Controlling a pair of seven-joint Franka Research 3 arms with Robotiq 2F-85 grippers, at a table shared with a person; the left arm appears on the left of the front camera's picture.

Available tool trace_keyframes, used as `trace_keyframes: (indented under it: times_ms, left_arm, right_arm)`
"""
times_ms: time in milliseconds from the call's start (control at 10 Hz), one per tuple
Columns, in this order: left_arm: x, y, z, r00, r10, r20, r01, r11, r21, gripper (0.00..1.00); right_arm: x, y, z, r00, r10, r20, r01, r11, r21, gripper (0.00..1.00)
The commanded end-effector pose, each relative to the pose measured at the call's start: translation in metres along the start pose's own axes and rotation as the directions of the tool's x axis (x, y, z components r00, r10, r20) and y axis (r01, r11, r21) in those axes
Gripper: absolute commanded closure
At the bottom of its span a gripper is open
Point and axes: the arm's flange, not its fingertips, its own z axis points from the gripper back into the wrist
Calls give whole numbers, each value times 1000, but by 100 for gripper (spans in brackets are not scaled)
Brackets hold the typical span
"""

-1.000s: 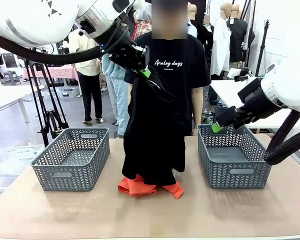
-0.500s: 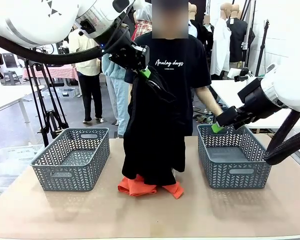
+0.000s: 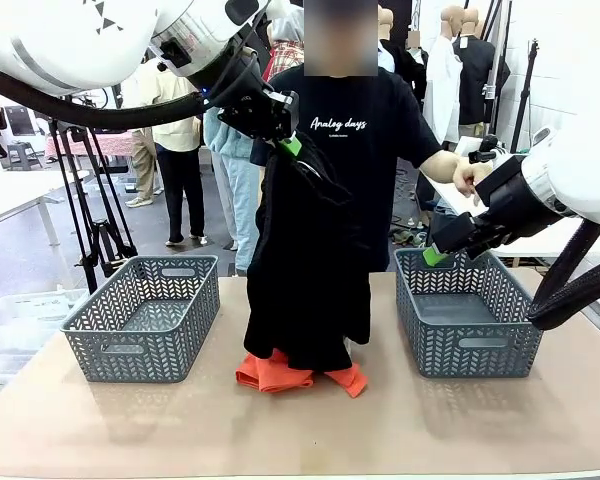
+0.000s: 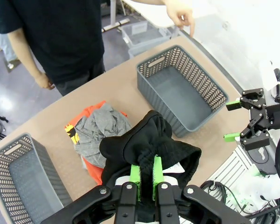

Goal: Sort the tops and bottoms.
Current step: Sort the clothes according to human instructions.

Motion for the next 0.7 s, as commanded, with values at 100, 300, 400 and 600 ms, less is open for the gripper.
trace_keyframes:
  times_ms: [100, 300, 400, 600]
  left_arm:
    - [-2, 0, 2, 1000, 2, 26, -2, 1000, -2, 100]
    - [-2, 0, 2, 1000, 2, 26, -2, 1000, -2, 100]
    - [-2, 0, 2, 1000, 2, 26, -2, 1000, -2, 100]
    - [-2, 0, 2, 1000, 2, 26, -2, 1000, -2, 100]
  right_arm:
    - [0, -1, -2, 1000, -6, -2, 6, 1000, 27, 0]
    - [0, -1, -2, 1000, -6, -2, 6, 1000, 27, 0]
    - [0, -1, -2, 1000, -6, -2, 6, 1000, 27, 0]
    - [0, -1, -2, 1000, -6, -2, 6, 1000, 27, 0]
